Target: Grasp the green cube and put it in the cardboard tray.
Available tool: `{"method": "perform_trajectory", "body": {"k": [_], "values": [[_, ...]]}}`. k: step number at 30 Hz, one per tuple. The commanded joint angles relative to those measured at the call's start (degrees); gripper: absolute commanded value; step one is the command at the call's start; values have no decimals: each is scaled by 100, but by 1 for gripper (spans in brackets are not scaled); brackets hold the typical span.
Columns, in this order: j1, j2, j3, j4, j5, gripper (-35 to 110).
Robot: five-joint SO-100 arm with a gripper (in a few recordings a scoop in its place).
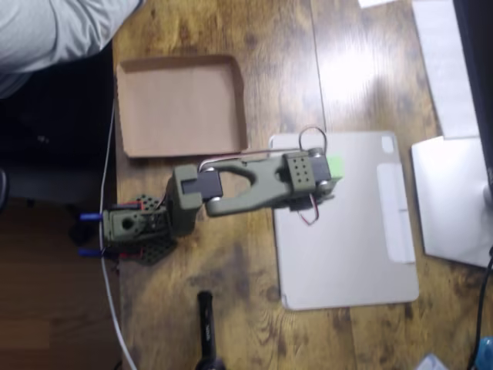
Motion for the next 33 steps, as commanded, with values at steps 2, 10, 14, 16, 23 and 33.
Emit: {"method": "perform_trajectory", "body": {"k": [2,10,14,16,23,33], "values": [[97,-62,-1028,132,44,0],[-492,-237,-2760,132,-176,0],[-1002,-562,-3296,132,185,0],[-1257,-738,-3507,132,343,0],[-1529,-1151,-3691,114,861,0],[-1318,-1942,-4096,-352,1072,8]]}}
